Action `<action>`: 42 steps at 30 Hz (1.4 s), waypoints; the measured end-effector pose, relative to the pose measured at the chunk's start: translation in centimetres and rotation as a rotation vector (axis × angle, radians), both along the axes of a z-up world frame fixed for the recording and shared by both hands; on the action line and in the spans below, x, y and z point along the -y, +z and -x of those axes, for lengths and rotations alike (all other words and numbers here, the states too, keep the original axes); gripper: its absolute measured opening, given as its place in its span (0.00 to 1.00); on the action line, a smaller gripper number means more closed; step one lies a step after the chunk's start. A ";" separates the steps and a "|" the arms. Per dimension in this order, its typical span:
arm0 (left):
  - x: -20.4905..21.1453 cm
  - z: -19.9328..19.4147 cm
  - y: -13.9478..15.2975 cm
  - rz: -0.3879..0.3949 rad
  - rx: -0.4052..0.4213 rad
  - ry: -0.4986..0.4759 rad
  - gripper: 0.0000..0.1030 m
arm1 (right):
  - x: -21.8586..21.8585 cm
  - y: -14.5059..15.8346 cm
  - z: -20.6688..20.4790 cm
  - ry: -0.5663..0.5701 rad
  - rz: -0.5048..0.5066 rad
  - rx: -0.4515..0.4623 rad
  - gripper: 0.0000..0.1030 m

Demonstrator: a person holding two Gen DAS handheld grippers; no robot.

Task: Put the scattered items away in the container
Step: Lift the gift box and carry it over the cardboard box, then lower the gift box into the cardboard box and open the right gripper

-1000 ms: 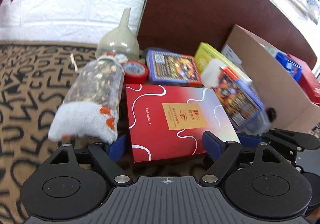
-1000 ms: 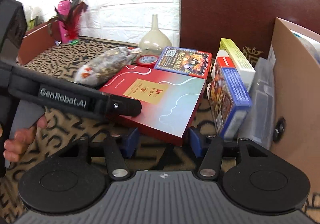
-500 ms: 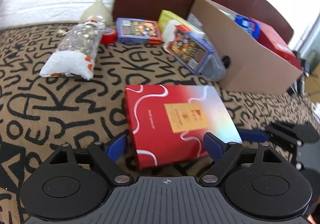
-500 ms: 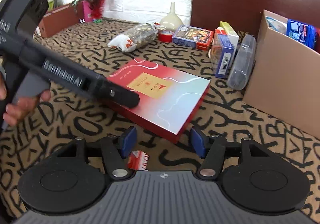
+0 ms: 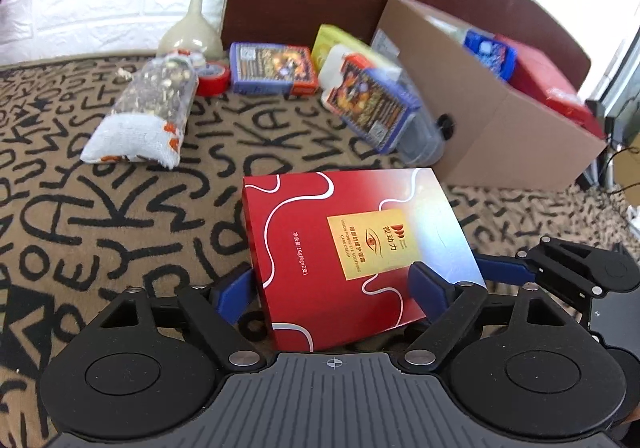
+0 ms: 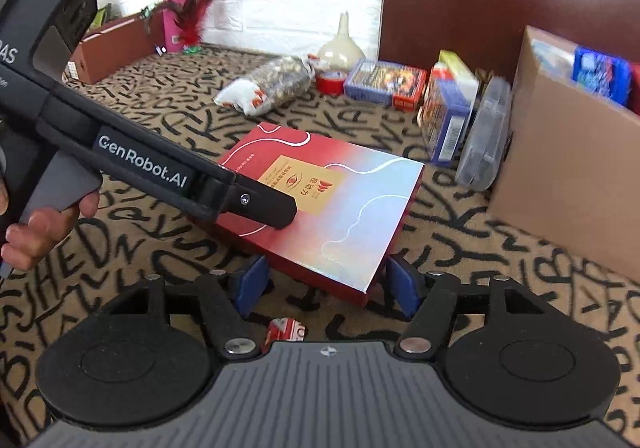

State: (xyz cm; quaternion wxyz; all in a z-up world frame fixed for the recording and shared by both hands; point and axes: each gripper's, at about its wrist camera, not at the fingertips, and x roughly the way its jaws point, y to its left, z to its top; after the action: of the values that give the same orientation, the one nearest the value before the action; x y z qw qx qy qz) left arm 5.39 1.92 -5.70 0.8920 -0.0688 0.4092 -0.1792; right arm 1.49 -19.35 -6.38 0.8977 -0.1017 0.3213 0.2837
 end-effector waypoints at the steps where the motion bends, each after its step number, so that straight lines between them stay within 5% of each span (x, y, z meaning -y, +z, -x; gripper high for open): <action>1: 0.2 0.3 0.5 0.000 0.015 0.002 0.82 | 0.1 0.4 0.4 0.000 0.002 0.017 0.68; 13: 4.8 -0.5 9.1 0.047 0.220 -0.052 0.84 | 4.1 7.8 1.5 -0.071 -0.006 0.256 0.68; 23: 13.0 -7.3 16.3 0.044 0.367 -0.139 0.86 | 10.1 14.7 -5.2 -0.203 0.013 0.415 0.69; 28: 15.4 -12.6 16.5 0.072 0.347 -0.150 0.86 | 12.7 15.6 -10.0 -0.222 0.073 0.416 0.70; 42: 18.3 -23.0 12.1 0.033 0.218 -0.135 0.90 | 14.4 11.4 -21.1 -0.278 0.074 0.238 0.71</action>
State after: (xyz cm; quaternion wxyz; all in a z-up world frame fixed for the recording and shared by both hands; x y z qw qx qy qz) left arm 28.43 -16.36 6.39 0.9160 -0.0359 0.3104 -0.2518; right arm 22.61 -33.79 4.98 0.9556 -0.1221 0.2343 0.1307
